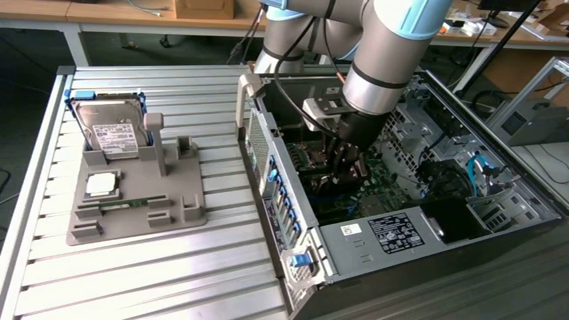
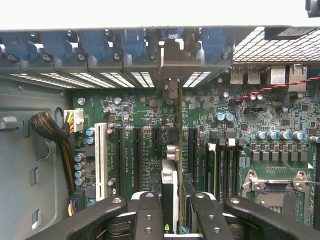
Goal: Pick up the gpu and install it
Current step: 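Insert the gpu into the slot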
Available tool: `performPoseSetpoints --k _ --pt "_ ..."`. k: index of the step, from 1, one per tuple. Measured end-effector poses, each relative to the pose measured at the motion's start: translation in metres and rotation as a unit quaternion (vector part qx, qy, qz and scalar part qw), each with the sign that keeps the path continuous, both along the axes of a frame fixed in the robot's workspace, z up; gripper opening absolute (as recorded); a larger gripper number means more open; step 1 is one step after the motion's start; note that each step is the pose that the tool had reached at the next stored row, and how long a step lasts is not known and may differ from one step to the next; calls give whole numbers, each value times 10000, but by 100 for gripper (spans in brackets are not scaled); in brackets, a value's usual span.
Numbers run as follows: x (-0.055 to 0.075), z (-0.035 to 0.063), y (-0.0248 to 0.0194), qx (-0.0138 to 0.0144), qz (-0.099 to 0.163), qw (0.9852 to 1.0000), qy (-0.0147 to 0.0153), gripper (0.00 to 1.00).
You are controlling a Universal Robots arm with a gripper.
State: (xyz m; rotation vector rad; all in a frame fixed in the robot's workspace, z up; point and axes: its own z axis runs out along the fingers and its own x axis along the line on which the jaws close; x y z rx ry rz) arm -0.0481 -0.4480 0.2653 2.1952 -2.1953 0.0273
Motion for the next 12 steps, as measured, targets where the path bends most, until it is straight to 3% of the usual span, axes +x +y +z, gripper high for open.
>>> performPoseSetpoints --k 12 --pt "0 -5 4 0 12 10000 0 27"
